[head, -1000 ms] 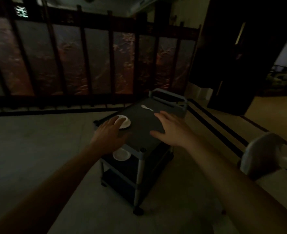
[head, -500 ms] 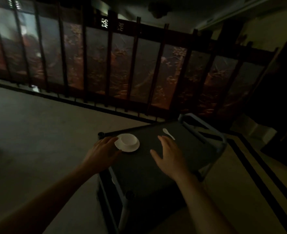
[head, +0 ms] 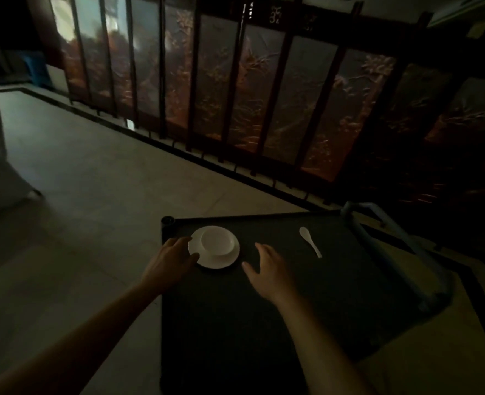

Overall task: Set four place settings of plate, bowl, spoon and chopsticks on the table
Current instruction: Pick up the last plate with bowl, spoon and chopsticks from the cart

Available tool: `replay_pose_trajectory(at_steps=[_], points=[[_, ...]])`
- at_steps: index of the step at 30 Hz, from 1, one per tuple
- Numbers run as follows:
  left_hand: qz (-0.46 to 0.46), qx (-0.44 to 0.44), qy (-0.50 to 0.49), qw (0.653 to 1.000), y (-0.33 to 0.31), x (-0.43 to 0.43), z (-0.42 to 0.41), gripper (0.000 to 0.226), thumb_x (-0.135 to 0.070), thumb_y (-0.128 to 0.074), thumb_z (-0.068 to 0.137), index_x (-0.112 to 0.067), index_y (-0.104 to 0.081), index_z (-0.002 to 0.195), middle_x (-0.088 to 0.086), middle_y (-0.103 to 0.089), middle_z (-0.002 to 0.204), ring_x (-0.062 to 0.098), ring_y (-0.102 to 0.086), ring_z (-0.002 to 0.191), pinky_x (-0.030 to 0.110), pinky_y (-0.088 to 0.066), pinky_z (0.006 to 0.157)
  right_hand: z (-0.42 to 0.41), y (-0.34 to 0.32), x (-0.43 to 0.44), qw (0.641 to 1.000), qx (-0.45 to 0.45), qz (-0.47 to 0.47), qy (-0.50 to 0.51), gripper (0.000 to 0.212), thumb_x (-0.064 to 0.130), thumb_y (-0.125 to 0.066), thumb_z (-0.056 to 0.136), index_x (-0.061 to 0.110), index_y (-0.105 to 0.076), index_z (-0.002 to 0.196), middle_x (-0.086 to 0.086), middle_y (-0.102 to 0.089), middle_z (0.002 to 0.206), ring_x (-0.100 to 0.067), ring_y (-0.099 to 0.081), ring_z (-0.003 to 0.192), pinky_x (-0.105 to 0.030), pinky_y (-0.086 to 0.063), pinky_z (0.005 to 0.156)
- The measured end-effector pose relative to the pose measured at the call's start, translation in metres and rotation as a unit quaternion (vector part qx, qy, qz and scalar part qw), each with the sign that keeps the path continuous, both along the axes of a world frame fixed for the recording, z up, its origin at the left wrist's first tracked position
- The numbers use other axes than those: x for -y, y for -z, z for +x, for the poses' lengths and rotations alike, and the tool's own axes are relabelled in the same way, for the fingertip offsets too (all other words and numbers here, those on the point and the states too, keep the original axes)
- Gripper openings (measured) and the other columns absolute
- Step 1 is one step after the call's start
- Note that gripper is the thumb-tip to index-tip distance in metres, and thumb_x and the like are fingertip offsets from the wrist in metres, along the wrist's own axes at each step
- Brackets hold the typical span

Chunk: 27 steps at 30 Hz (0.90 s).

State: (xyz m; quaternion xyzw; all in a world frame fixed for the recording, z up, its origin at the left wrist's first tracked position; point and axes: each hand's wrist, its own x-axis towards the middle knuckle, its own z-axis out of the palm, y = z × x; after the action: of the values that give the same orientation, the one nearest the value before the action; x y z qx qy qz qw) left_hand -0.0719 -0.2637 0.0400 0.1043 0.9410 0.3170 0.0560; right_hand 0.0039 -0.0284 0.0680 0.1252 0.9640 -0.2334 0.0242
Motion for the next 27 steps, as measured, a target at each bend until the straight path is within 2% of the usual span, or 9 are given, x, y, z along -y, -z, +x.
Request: replay_pose_trajectory(at_steps=[3, 6, 12, 16, 18, 21, 25, 27], points=[[0.018, 0.046, -0.057, 0.997, 0.026, -0.025, -0.036, 0.068, -0.052, -0.058, 0.089, -0.024, -0.035, 0.146, 0.009, -0.041, 0.149, 0.027, -0.050, 0.128, 0.042, -0.046, 0.099, -0.044, 0.023, -0.025, 0.998, 0.043, -0.048, 0.006, 0.068, 0.049, -0.054, 0.093, 0.031, -0.025, 0.151, -0.001, -0.028, 0.159, -0.022, -0.034, 0.143, -0.043, -0.039, 0.111], [0.032, 0.101, -0.114, 0.988, 0.051, -0.046, -0.065, 0.072, -0.053, -0.057, 0.089, -0.027, -0.028, 0.150, 0.008, -0.033, 0.154, 0.028, -0.042, 0.135, 0.049, -0.042, 0.106, -0.082, 0.046, -0.043, 0.990, 0.080, -0.112, 0.033, 0.061, 0.044, -0.055, 0.094, 0.032, -0.031, 0.149, -0.001, -0.038, 0.152, -0.019, -0.044, 0.134, -0.042, -0.046, 0.106], [0.078, 0.175, -0.191, 0.963, 0.082, -0.067, -0.094, 0.074, -0.048, -0.055, 0.093, -0.020, -0.021, 0.153, 0.012, -0.029, 0.156, 0.031, -0.039, 0.137, 0.051, -0.036, 0.112, -0.146, 0.087, -0.062, 0.980, 0.145, -0.138, 0.020, 0.054, 0.038, -0.053, 0.097, 0.032, -0.035, 0.147, 0.000, -0.043, 0.149, -0.017, -0.048, 0.131, -0.037, -0.048, 0.102], [0.107, 0.189, -0.239, 0.946, 0.086, -0.075, -0.105, 0.077, -0.048, -0.055, 0.093, -0.017, -0.019, 0.154, 0.012, -0.028, 0.158, 0.031, -0.034, 0.141, 0.051, -0.032, 0.115, -0.177, 0.106, -0.060, 0.968, 0.196, -0.154, 0.015, 0.053, 0.034, -0.054, 0.097, 0.028, -0.036, 0.147, -0.002, -0.043, 0.149, -0.019, -0.049, 0.131, -0.035, -0.046, 0.098], [0.132, 0.191, -0.257, 0.938, 0.089, -0.079, -0.110, 0.077, -0.048, -0.056, 0.093, -0.016, -0.021, 0.153, 0.012, -0.032, 0.156, 0.031, -0.036, 0.140, 0.050, -0.034, 0.114, -0.188, 0.115, -0.056, 0.964, 0.215, -0.157, 0.013, 0.051, 0.033, -0.055, 0.097, 0.027, -0.040, 0.145, -0.003, -0.047, 0.145, -0.019, -0.053, 0.124, -0.033, -0.048, 0.090], [0.189, 0.204, -0.302, 0.912, 0.093, -0.086, -0.117, 0.076, -0.047, -0.058, 0.092, -0.016, -0.025, 0.153, 0.012, -0.036, 0.154, 0.032, -0.040, 0.138, 0.049, -0.036, 0.112, -0.198, 0.128, -0.052, 0.957, 0.229, -0.175, 0.020, 0.039, 0.029, -0.058, 0.096, 0.025, -0.049, 0.133, -0.002, -0.056, 0.131, -0.014, -0.058, 0.103, -0.028, -0.047, 0.075], [0.218, 0.218, -0.329, 0.893, 0.099, -0.093, -0.123, 0.076, -0.050, -0.057, 0.091, -0.015, -0.028, 0.151, 0.014, -0.033, 0.154, 0.034, -0.040, 0.136, 0.048, -0.037, 0.110, -0.206, 0.140, -0.053, 0.954, 0.229, -0.187, 0.052, 0.035, 0.018, -0.061, 0.093, 0.023, -0.053, 0.126, -0.003, -0.059, 0.125, -0.017, -0.060, 0.103, -0.034, -0.054, 0.084], [0.211, 0.222, -0.335, 0.891, 0.103, -0.097, -0.123, 0.076, -0.053, -0.055, 0.091, -0.014, -0.030, 0.151, 0.015, -0.031, 0.154, 0.035, -0.041, 0.135, 0.048, -0.038, 0.108, -0.208, 0.144, -0.056, 0.953, 0.224, -0.194, 0.060, 0.036, 0.015, -0.062, 0.091, 0.024, -0.053, 0.124, -0.003, -0.059, 0.123, -0.018, -0.060, 0.103, -0.034, -0.054, 0.084]])
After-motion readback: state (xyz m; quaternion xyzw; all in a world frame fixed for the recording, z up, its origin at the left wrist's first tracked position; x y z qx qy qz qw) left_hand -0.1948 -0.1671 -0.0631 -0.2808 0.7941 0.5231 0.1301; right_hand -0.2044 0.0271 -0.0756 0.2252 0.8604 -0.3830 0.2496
